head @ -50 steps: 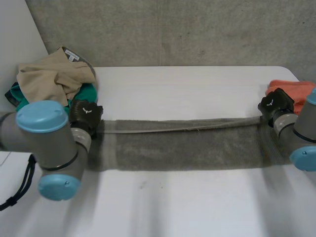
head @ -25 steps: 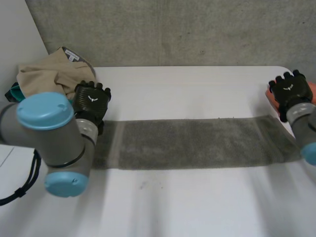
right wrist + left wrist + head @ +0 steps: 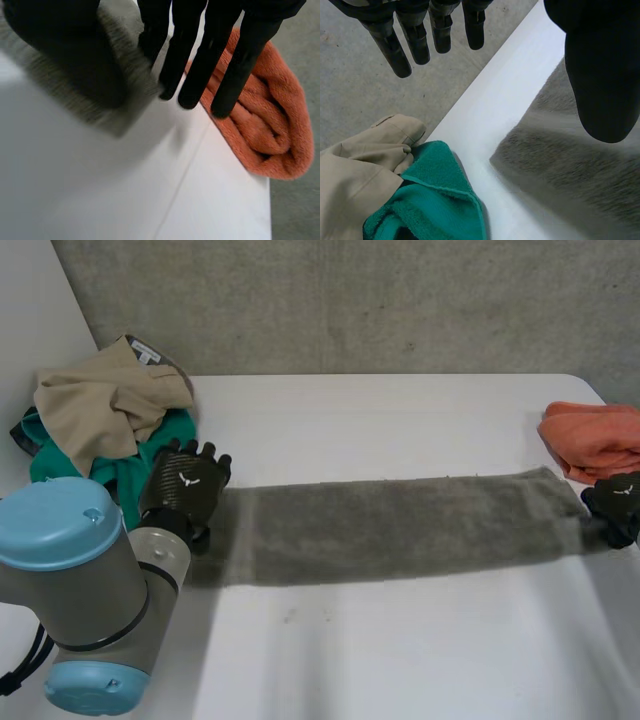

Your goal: Fold the laundry.

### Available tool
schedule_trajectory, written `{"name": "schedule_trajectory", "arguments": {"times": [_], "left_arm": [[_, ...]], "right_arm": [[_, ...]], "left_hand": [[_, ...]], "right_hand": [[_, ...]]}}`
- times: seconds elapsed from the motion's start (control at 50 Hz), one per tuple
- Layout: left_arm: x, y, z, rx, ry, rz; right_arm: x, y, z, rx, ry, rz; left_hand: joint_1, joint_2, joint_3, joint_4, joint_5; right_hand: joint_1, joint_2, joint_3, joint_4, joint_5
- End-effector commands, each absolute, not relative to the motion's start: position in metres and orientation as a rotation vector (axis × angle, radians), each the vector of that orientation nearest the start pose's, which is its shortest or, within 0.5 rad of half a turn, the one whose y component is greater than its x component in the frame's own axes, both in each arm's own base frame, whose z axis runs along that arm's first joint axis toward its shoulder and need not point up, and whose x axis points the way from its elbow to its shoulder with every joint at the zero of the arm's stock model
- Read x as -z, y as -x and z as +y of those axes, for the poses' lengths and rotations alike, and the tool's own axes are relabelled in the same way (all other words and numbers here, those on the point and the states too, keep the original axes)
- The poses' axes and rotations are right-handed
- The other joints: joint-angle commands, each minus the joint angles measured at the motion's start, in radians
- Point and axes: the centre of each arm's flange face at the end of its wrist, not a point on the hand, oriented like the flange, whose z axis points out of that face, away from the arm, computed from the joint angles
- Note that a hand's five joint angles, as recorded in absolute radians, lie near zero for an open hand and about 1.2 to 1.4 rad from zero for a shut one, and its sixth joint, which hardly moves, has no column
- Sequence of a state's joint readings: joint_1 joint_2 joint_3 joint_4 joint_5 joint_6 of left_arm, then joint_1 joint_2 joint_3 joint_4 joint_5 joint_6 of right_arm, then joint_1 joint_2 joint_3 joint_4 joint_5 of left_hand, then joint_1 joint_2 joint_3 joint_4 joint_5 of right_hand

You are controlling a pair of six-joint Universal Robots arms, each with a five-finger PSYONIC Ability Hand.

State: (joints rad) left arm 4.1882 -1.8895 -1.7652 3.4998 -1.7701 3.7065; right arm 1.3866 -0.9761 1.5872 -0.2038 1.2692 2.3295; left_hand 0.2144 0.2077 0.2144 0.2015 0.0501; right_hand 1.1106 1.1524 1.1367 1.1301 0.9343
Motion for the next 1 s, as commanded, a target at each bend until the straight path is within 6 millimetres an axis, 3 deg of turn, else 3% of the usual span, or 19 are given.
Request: {"name": "schedule_trajectory", "arguments": {"times": [0.02,0.14,0.22,0.24,0.3,0.32,0.38,0.42,0.46,0.52,0.54,0.62,0.72,0.76,0.78,0.84,0.92,0.94,1.0], "left_arm": [[-0.192,0.265,-0.234,1.955,-0.977,2.0],[-0.202,0.26,-0.228,1.988,-0.957,1.979],[-0.204,0.258,-0.226,1.99,-0.954,1.976],[-0.204,0.258,-0.225,1.988,-0.955,1.977],[-0.205,0.256,-0.225,1.992,-0.944,1.979],[-0.205,0.256,-0.225,1.994,-0.943,1.982],[-0.208,0.256,-0.224,2.009,-0.927,1.984],[-0.211,0.256,-0.223,2.02,-0.922,1.981],[-0.212,0.256,-0.223,2.027,-0.917,1.98],[-0.214,0.257,-0.221,2.035,-0.92,1.976],[-0.213,0.257,-0.221,2.033,-0.92,1.977],[-0.213,0.258,-0.221,2.036,-0.928,1.977],[-0.214,0.266,-0.219,2.061,-0.95,1.967],[-0.214,0.271,-0.219,2.079,-0.961,1.958],[-0.214,0.275,-0.219,2.088,-0.967,1.954],[-0.214,0.291,-0.216,2.129,-1.01,1.938],[-0.216,0.309,-0.216,2.178,-1.044,1.921],[-0.215,0.313,-0.216,2.183,-1.051,1.923],[-0.215,0.33,-0.214,2.224,-1.082,1.921]], "right_arm": [[-0.126,-0.055,-0.395,1.996,1.139,2.883],[-0.158,-0.03,-0.403,2.122,1.375,3.028],[-0.173,-0.052,-0.403,2.263,1.451,2.889],[-0.185,-0.085,-0.399,2.376,1.468,2.712],[-0.199,-0.13,-0.388,2.491,1.429,2.461],[-0.208,-0.16,-0.377,2.535,1.39,2.294],[-0.215,-0.203,-0.353,2.531,1.379,2.069],[-0.215,-0.248,-0.324,2.478,1.436,1.848],[-0.204,-0.291,-0.29,2.377,1.539,1.655],[-0.179,-0.327,-0.256,2.219,1.639,1.525],[-0.161,-0.345,-0.234,2.122,1.697,1.453],[-0.13,-0.367,-0.199,1.986,1.819,1.327],[-0.119,-0.369,-0.188,1.939,1.871,1.289],[-0.122,-0.365,-0.191,1.94,1.857,1.331],[-0.122,-0.363,-0.191,1.93,1.844,1.349],[-0.123,-0.358,-0.186,1.897,1.803,1.387],[-0.158,-0.331,-0.216,1.97,1.582,1.545],[-0.17,-0.312,-0.234,1.991,1.467,1.657],[-0.165,-0.275,-0.258,1.9,1.285,1.935]], "left_hand": [[-0.033,-0.027,-0.033,-0.02,-0.043],[-0.033,-0.027,-0.033,-0.02,-0.043],[-0.033,-0.027,-0.033,-0.02,-0.043],[-0.033,-0.027,-0.033,-0.02,-0.043],[-0.033,-0.027,-0.033,-0.02,-0.043],[-0.033,-0.027,-0.033,-0.02,-0.043],[-0.033,-0.027,-0.033,-0.02,-0.043],[-0.033,-0.027,-0.033,-0.02,-0.043],[-0.033,-0.027,-0.033,-0.02,-0.043],[-0.033,-0.027,-0.033,-0.02,-0.043],[-0.033,-0.027,-0.033,-0.02,-0.043],[-0.033,-0.027,-0.033,-0.02,-0.043],[-0.033,-0.027,-0.033,-0.02,-0.043],[-0.033,-0.027,-0.033,-0.02,-0.043],[-0.033,-0.027,-0.033,-0.02,-0.043],[-0.03,-0.024,-0.03,-0.017,-0.041],[-0.033,-0.027,-0.033,-0.02,-0.043],[-0.033,-0.027,-0.033,-0.02,-0.043],[-0.03,-0.024,-0.03,-0.017,-0.04]], "right_hand": [[0.286,0.244,0.26,0.266,0.287],[0.286,0.244,0.26,0.266,0.287],[0.286,0.244,0.26,0.266,0.287],[0.286,0.244,0.26,0.266,0.287],[0.286,0.244,0.26,0.266,0.287],[0.286,0.244,0.26,0.266,0.287],[0.286,0.244,0.26,0.266,0.287],[0.286,0.244,0.26,0.266,0.287],[0.286,0.244,0.26,0.266,0.287],[0.286,0.244,0.26,0.266,0.287],[0.286,0.244,0.26,0.266,0.287],[0.286,0.244,0.26,0.266,0.287],[0.286,0.244,0.26,0.266,0.287],[-0.049,-0.09,-0.075,-0.068,-0.047],[-0.519,-0.561,-0.545,-0.538,-0.517],[-0.834,-0.876,-0.86,-0.853,-0.832],[-0.936,-0.978,-0.962,-0.956,-0.934],[-0.936,-0.978,-0.962,-0.956,-0.934],[-0.936,-0.978,-0.962,-0.956,-0.934]]}}
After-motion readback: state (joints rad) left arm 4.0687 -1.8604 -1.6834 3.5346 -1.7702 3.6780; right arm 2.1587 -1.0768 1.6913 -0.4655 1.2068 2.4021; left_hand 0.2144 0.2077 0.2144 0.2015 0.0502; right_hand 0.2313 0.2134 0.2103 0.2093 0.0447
